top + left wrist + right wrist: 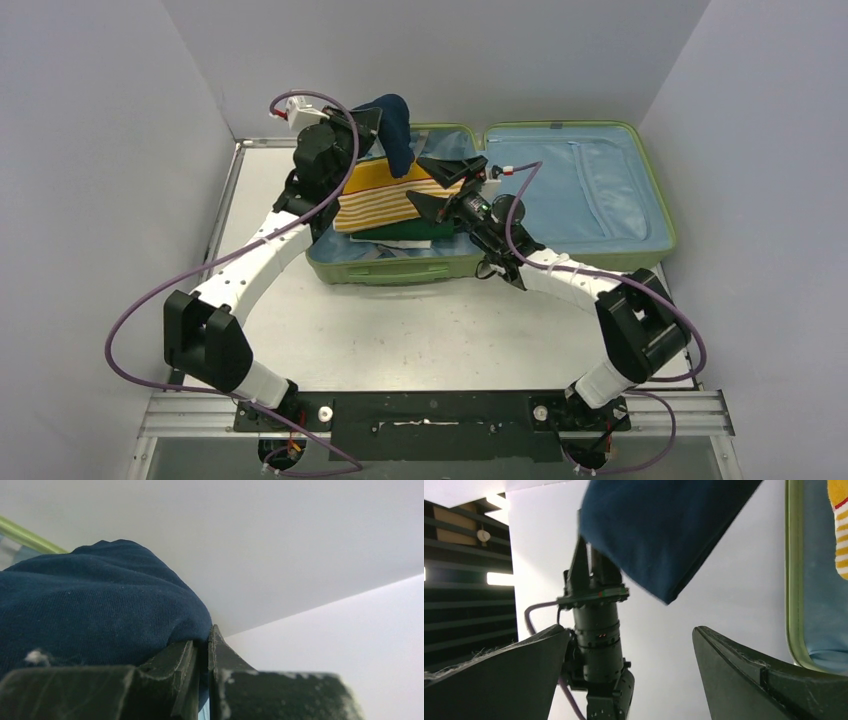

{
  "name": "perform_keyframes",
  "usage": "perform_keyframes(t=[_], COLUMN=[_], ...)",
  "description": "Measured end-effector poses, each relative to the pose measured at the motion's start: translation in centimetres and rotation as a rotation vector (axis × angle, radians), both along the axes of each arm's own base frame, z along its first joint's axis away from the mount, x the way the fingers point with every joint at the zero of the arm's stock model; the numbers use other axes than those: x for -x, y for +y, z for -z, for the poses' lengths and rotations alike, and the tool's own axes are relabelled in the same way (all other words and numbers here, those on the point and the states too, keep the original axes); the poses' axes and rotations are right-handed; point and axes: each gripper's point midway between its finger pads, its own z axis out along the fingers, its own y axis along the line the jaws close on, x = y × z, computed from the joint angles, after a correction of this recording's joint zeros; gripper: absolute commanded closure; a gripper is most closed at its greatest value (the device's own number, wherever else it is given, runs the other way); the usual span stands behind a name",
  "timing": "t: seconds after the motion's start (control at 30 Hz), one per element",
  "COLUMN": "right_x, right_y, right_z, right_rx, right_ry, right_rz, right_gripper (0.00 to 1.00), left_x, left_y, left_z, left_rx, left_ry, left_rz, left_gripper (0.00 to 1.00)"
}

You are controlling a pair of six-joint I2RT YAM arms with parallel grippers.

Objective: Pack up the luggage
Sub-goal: Place the clothes in the luggage.

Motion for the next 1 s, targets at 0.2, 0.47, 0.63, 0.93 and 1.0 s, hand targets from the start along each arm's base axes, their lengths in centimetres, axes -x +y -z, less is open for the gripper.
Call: perform_keyframes(t=[0.2, 0.47, 0.63, 0.93, 1.0], right_x=[-2.0, -4.8, -6.1, -7.5, -7.9], right_y=[1.5, 3.3, 3.8, 3.6, 3.1], right_z=[1.9, 1.4, 1.8, 2.9, 3.0], right_rx=[-0.047, -0.114, -0.146, -0.125, -0.122], right_ry=[0.072, 0.087, 0.082, 0.053, 0.045], right_rz=[-0.003, -0.014, -0.02, -0.032, -0.034], right_gripper=[0.0, 0.0, 0.04, 0.63, 0.69], left_x=[0.7, 1.6, 2.2, 2.3, 2.3], left_y=[-1.4, -1.5, -1.1, -0.5, -0.4], left_z=[-1.1, -0.9, -1.4, -0.4, 0.0], left_rx=[-0.014, -0.045, -0.071, -0.114, -0.122], left_ry=[-0.053, -0.065, -0.085, -0.079, -0.073], left_rz=[0.054, 0.07, 0.067, 0.047, 0.043], left_gripper=[1.0, 1.0, 1.0, 1.0, 1.0])
